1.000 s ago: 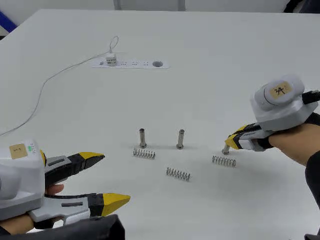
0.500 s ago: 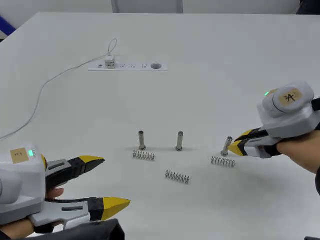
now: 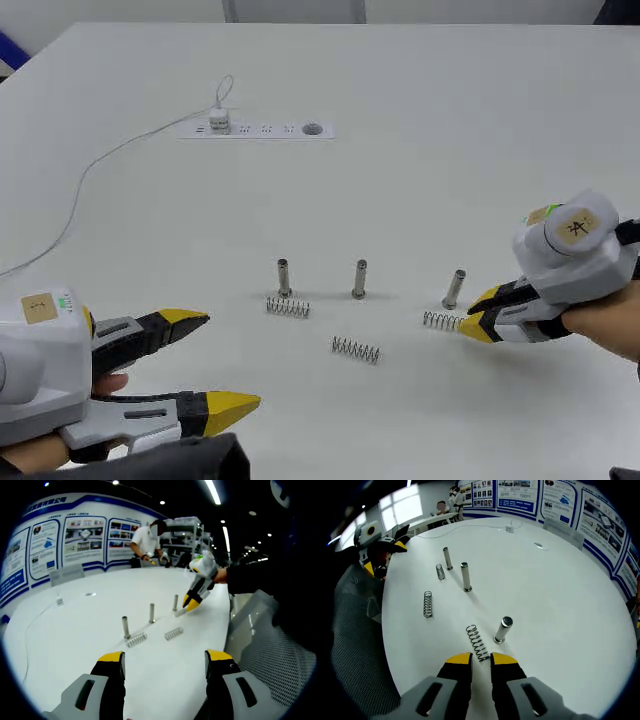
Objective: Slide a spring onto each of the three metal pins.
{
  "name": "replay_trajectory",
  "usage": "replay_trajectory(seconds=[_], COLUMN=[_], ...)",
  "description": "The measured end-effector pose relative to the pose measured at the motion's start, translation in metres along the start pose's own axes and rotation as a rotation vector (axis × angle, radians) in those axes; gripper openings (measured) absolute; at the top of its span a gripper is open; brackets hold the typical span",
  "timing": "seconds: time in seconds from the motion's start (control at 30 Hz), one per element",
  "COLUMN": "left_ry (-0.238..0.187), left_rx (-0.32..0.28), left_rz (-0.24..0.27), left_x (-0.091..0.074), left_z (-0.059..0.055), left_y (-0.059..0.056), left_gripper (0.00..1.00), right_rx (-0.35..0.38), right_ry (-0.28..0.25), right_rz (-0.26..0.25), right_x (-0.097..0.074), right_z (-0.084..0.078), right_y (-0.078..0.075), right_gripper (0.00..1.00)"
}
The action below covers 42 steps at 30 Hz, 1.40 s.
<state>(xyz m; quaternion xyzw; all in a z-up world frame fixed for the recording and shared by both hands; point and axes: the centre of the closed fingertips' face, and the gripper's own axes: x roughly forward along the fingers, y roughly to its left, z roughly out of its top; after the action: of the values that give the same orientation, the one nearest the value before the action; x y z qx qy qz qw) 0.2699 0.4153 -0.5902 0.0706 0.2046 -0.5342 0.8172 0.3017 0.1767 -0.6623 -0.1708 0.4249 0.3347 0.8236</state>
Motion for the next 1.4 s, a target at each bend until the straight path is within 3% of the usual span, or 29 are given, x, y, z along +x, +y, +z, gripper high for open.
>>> replay_trajectory(seconds=[0.27,0.4,0.6,1.03,1.27,1.4], left_ry=[0.005,0.017,0.031,0.069,0.081,0.089], left_rx=[0.004,0.016,0.037,0.127,0.140,0.150], left_rz=[-0.001,-0.010,-0.029,-0.142,-0.187,-0.218], left_x=[0.000,0.001,0.004,0.028,0.044,0.055], left_z=[0.000,-0.001,0.001,0.018,0.019,0.020], left_y=[0.000,-0.002,-0.002,-0.009,-0.009,-0.013], left_gripper=[0.66,0.66,0.66,0.64,0.61,0.60], right_rx=[-0.063,-0.108,-0.141,-0.158,-0.171,-0.197], right_ry=[0.026,0.061,0.065,0.089,0.078,0.053], right_rz=[0.056,0.062,0.085,0.106,0.128,0.156], right_x=[0.009,0.011,0.010,0.002,-0.006,-0.011], right_z=[-0.001,-0.005,-0.005,-0.005,0.005,0.020], right_y=[0.001,0.001,0.004,0.014,0.023,0.037], right_gripper=[0.15,0.14,0.12,0.11,0.11,0.11])
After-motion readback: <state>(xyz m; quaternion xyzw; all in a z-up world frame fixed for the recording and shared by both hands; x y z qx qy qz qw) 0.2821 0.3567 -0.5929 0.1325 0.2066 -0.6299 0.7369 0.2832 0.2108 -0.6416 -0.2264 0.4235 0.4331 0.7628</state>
